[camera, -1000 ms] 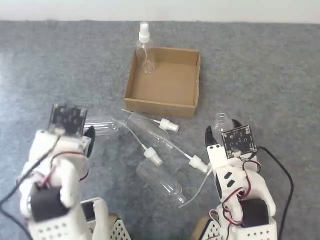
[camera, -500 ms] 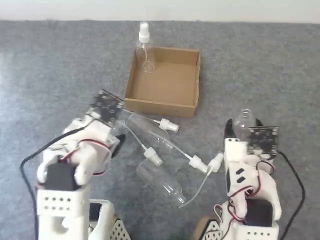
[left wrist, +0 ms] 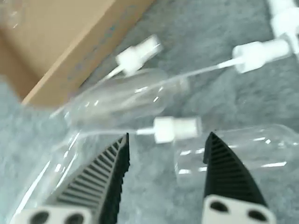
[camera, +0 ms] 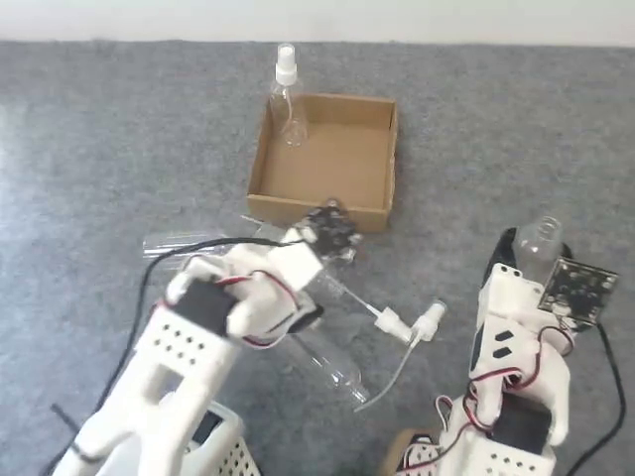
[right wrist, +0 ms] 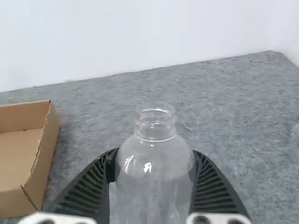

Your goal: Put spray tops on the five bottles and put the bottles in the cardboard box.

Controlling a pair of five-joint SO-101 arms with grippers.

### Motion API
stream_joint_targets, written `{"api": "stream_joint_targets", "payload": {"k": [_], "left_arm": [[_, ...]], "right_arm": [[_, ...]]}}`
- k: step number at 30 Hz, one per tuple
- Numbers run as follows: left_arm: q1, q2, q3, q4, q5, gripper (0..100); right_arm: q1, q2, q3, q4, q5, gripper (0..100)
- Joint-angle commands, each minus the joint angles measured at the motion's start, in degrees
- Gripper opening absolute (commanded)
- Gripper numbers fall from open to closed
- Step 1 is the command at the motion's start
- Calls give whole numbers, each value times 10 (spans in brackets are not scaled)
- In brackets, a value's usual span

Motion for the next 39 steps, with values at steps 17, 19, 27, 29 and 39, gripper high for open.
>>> {"api": "stream_joint_targets", "payload": {"k": [17,19,27,29,39], "left_arm": [[140,302,-163,-56,-104,240],[141,327,-183,-57,-105,240],[148,408,-241,-59,-136,240],[151,425,-254,-56,-150,240],[157,485,-305,-55,-204,242]], "right_arm": [[15,-9,-21,-15,-5,86],[15,-9,-21,-15,-5,86],[44,-9,-28,-15,-5,86],[52,-9,-30,-15,-6,86],[80,-9,-31,-21,-6,86]]}}
